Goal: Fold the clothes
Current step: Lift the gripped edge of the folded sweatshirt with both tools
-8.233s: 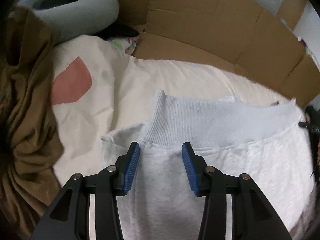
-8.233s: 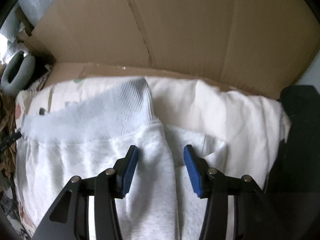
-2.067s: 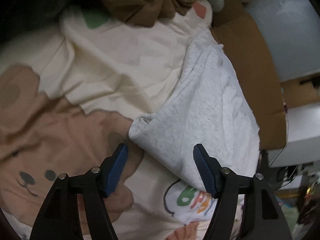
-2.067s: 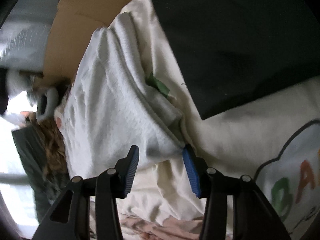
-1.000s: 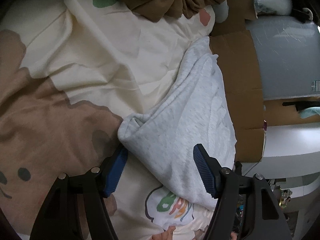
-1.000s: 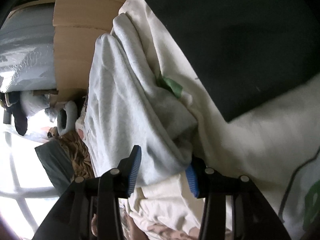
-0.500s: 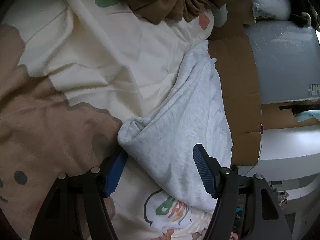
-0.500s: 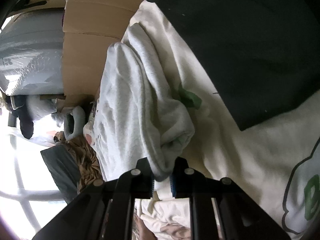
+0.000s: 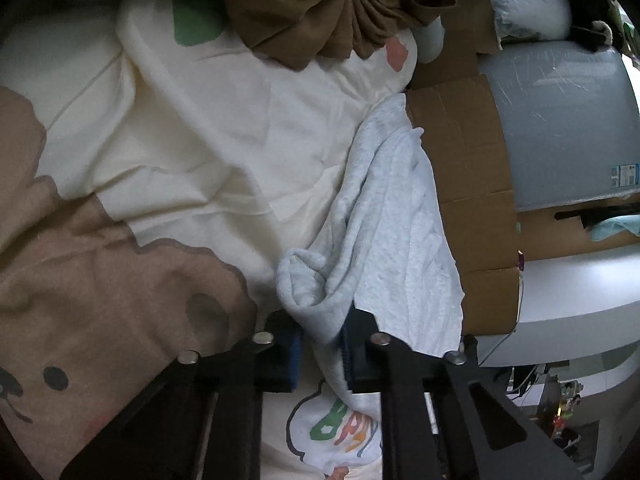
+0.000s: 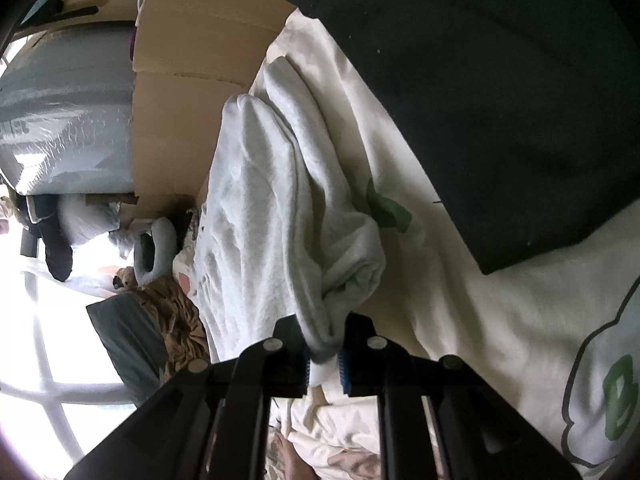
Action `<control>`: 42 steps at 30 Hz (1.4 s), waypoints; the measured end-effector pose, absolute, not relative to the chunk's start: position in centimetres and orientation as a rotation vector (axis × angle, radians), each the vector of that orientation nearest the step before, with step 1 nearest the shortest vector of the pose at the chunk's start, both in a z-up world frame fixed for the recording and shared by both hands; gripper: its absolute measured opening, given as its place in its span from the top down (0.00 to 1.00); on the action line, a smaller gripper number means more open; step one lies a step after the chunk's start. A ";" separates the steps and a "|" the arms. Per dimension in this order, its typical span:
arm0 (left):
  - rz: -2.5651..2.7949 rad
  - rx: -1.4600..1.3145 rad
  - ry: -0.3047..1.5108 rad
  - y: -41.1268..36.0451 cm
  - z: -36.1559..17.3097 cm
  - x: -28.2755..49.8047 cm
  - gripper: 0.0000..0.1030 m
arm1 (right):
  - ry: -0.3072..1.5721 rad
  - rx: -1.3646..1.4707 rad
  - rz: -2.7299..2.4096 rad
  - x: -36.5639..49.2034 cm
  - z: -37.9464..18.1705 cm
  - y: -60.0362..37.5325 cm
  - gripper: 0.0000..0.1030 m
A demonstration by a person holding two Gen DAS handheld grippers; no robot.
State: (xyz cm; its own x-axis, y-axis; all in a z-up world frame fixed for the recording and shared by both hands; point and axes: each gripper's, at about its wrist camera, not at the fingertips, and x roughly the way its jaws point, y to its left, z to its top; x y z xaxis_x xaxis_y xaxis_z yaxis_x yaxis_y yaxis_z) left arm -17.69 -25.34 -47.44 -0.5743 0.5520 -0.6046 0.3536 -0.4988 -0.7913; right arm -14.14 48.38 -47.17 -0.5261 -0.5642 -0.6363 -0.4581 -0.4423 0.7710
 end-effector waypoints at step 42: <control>2.227 -1.609 -1.392 -26.6 -37.0 -12.2 0.95 | -1.470 1.642 -2.150 -7.5 -39.8 46.6 0.93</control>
